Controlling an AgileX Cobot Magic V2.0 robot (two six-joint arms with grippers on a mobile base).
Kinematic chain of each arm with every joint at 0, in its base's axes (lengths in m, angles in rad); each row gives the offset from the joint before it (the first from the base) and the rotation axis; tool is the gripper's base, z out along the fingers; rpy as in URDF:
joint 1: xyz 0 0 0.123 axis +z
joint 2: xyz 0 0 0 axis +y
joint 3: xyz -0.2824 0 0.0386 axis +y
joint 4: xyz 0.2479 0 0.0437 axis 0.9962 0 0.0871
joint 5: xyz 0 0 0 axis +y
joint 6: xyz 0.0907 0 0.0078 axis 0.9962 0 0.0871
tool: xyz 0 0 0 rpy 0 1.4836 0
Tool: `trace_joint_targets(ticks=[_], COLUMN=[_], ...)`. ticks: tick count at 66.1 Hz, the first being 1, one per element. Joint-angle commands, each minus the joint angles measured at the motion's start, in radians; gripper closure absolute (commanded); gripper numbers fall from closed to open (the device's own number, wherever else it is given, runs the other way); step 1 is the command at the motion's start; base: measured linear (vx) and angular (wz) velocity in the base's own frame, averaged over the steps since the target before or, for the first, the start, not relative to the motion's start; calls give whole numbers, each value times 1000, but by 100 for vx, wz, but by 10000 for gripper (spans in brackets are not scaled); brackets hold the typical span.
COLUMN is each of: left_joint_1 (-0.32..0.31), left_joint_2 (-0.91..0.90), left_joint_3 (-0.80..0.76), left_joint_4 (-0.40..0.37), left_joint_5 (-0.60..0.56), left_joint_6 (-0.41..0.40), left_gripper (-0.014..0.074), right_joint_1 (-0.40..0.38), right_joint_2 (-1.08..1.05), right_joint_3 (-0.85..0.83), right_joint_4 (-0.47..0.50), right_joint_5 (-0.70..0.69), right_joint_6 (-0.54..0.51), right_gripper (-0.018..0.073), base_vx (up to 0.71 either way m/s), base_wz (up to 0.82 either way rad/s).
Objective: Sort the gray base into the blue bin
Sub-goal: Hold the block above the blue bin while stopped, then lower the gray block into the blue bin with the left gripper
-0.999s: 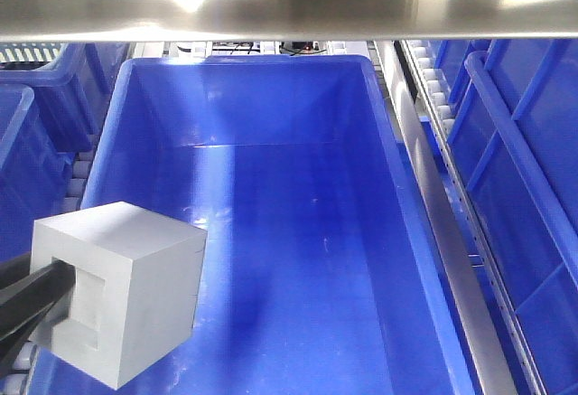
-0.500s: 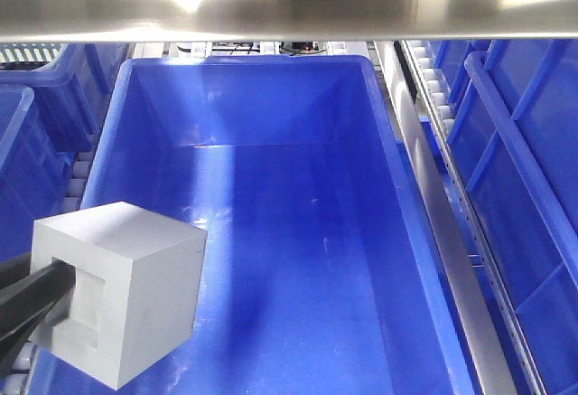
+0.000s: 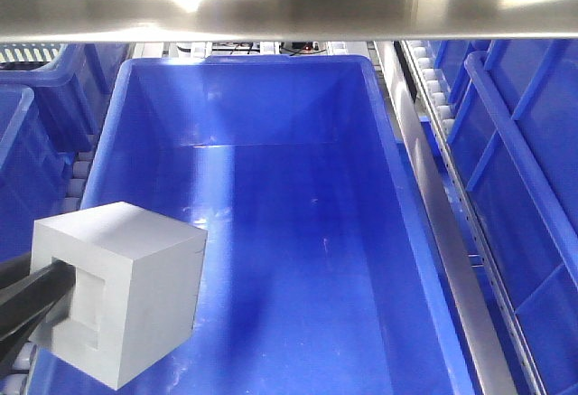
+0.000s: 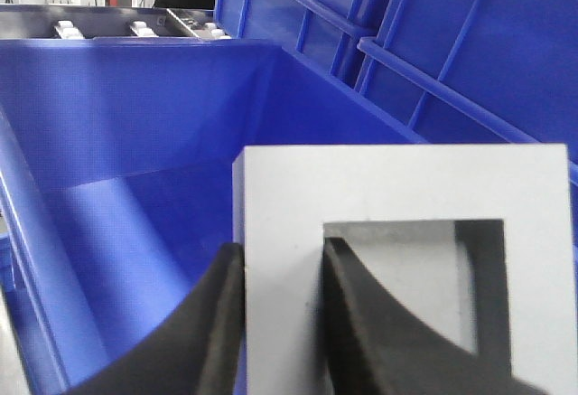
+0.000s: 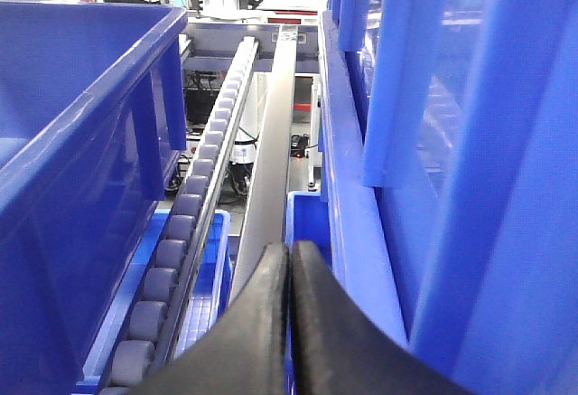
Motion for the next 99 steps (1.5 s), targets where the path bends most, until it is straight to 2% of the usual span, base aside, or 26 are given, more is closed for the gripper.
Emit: trace_joint_targets(ticks=[1, 16, 28, 43, 59, 78, 99], left_joint_1=[-6, -7, -7, -7, -7, -7, -7], left_joint_2=[2, 29, 176, 407, 668, 950, 1130], left_joint_3=[-31, -48, -161, -308, -470, -610, -733], left_joint_4=[-7, -14, -13, -11, -11, -14, -14], left_joint_5=[-113, -176, -69, -51, 67, 88, 203], left_joint_6=[-8, -11, -5, -5, -5, -6, -16], left_gripper=[602, 602, 601, 594, 591, 580, 536], right_joint_1=[0, 0, 0, 0, 0, 0, 0], right_joint_2=[-11, -11, -11, -11, -11, -11, -11], right_joint_3=[14, 14, 14, 14, 14, 14, 14], right_joint_4=[-10, -10, -10, -10, -10, -10, -10], right_joint_5=[-77, -77, -77, -77, -77, -77, -77], right_joint_6=[-5, -5, -5, -5, -5, -5, -5], right_gripper=[568, 568, 568, 568, 568, 568, 568], base_vx=[0, 0, 0, 0, 0, 0, 0], base_wz=[0, 0, 0, 0, 0, 0, 0])
